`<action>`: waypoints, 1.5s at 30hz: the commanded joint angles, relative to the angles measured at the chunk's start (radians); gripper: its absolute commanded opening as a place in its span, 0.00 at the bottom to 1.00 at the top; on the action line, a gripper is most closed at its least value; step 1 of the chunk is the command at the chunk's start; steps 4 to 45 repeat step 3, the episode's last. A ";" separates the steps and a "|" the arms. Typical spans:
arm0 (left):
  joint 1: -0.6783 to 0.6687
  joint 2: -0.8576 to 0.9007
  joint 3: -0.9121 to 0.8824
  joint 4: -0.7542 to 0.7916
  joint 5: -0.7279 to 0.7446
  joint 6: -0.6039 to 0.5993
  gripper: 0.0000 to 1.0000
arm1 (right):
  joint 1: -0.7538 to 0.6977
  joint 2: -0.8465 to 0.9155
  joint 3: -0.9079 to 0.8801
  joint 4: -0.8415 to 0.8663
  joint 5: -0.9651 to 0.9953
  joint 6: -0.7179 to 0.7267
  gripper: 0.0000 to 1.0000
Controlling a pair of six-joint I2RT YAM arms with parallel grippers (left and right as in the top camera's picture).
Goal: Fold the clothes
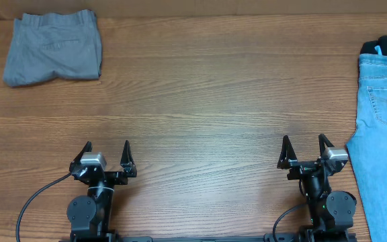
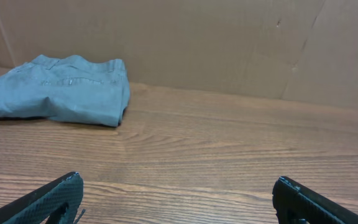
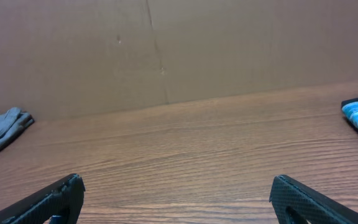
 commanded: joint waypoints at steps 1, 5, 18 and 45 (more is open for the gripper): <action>-0.008 -0.011 -0.004 -0.003 -0.014 0.027 1.00 | 0.004 -0.012 -0.011 0.006 0.012 -0.003 1.00; -0.008 -0.011 -0.004 -0.003 -0.014 0.027 1.00 | 0.004 -0.012 -0.011 0.006 0.012 -0.003 1.00; -0.008 -0.011 -0.004 -0.003 -0.014 0.027 1.00 | 0.004 -0.012 -0.011 0.006 0.012 -0.003 1.00; -0.008 -0.011 -0.004 -0.003 -0.014 0.027 1.00 | 0.004 -0.012 -0.011 0.006 0.012 -0.003 1.00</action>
